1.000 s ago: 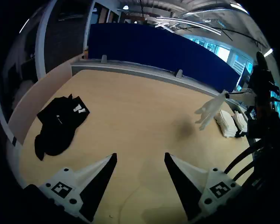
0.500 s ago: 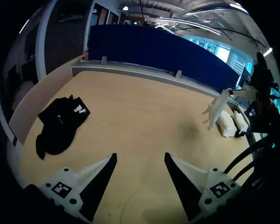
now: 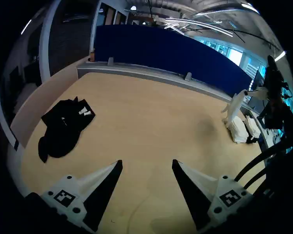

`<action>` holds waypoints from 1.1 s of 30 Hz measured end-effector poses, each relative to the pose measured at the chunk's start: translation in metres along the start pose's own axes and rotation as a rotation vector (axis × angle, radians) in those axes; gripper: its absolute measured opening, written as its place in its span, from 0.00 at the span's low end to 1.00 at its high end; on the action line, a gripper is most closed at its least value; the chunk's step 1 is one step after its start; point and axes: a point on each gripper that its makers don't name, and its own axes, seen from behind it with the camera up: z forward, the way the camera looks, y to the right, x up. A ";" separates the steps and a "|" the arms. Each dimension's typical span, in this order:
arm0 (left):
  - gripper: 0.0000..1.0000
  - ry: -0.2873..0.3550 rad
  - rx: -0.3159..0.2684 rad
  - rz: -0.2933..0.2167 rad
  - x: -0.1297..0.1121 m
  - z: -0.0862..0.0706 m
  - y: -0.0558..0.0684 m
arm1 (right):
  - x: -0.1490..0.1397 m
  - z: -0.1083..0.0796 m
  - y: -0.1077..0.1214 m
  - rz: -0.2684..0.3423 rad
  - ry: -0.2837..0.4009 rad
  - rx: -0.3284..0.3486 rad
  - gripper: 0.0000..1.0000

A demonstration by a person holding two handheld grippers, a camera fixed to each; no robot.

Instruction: Fold towel

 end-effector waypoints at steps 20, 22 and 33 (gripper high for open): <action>0.94 -0.012 0.027 -0.008 -0.002 0.004 0.003 | 0.001 0.013 0.132 0.049 -0.048 -0.126 0.03; 0.94 -0.014 0.029 -0.008 -0.002 0.005 0.004 | 0.001 0.014 0.143 0.058 -0.052 -0.141 0.03; 0.94 -0.023 0.032 -0.003 -0.002 0.010 0.005 | -0.003 0.023 0.175 0.100 -0.068 -0.181 0.03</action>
